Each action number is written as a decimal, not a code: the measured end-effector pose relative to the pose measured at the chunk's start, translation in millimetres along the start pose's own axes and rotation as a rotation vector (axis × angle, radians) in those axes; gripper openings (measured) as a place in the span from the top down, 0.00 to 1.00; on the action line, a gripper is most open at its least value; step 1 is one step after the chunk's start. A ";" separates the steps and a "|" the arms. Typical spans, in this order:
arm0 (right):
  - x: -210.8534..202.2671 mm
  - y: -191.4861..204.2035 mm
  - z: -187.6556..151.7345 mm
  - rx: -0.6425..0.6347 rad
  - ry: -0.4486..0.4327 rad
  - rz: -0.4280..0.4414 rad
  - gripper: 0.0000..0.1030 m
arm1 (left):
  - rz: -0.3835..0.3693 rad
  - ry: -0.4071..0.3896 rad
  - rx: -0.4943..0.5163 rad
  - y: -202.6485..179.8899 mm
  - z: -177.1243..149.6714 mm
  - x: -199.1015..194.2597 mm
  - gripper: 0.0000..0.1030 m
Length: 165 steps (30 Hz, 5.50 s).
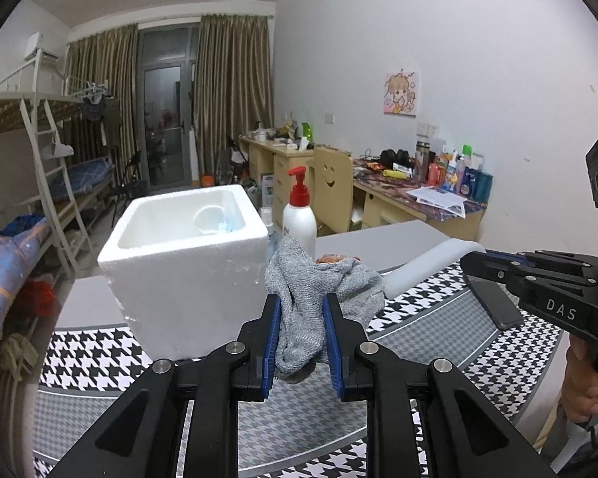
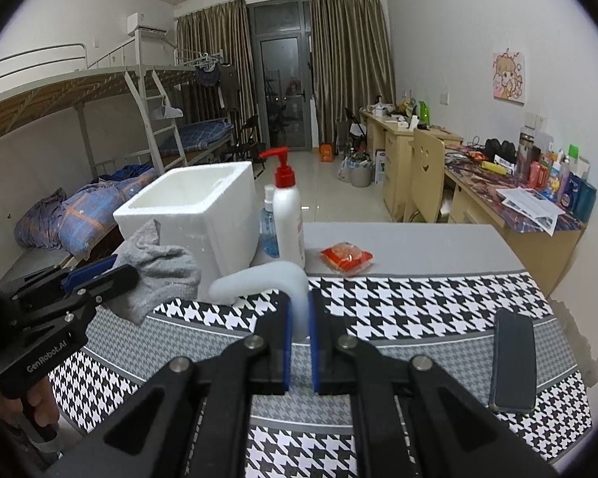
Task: Organize soft objects
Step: 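Carry the sock and the foam tube over the white foam box, then open the left gripper to drop the sock while the right gripper lowers the tube into the box, then open the right gripper to release the foam tube into the box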
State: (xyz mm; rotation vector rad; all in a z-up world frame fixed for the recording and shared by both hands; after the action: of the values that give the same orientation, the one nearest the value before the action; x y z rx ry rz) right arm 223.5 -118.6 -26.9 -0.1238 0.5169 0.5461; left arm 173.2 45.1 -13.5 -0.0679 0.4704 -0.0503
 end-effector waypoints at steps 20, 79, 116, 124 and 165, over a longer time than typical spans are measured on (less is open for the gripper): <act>-4.4 19.1 35.0 -0.010 -0.044 -0.026 0.90 | 0.046 -0.093 0.000 22.7 39.3 -11.7 0.78; 65.7 43.4 105.6 -0.012 0.000 -0.030 0.90 | 0.266 -0.085 -0.055 90.4 88.8 66.5 0.78; 105.0 82.3 118.3 -0.047 0.037 0.034 0.90 | 0.395 -0.085 -0.082 139.3 81.9 66.6 0.01; 117.6 103.0 119.6 -0.068 0.055 0.065 0.90 | 0.423 -0.082 -0.111 156.2 71.6 51.8 0.01; 67.3 123.2 101.4 -0.111 -0.018 0.112 0.11 | 0.398 -0.118 -0.141 140.8 53.0 -8.7 0.01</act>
State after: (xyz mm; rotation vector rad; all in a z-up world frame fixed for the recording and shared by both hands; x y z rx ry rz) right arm 252.2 42.5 30.0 -0.1969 0.4782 0.6849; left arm 194.2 188.8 26.6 -0.1137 0.3625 0.3759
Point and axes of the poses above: each gripper's, at about its wrist camera, not at the fingertips, and x roughly the way its jaws point, y to its left, z to its top, the point moved 7 cm from there along x, roughly the way its jaws point, and after that the axes turned 3 degrees about -x, right-handed, at the moved point
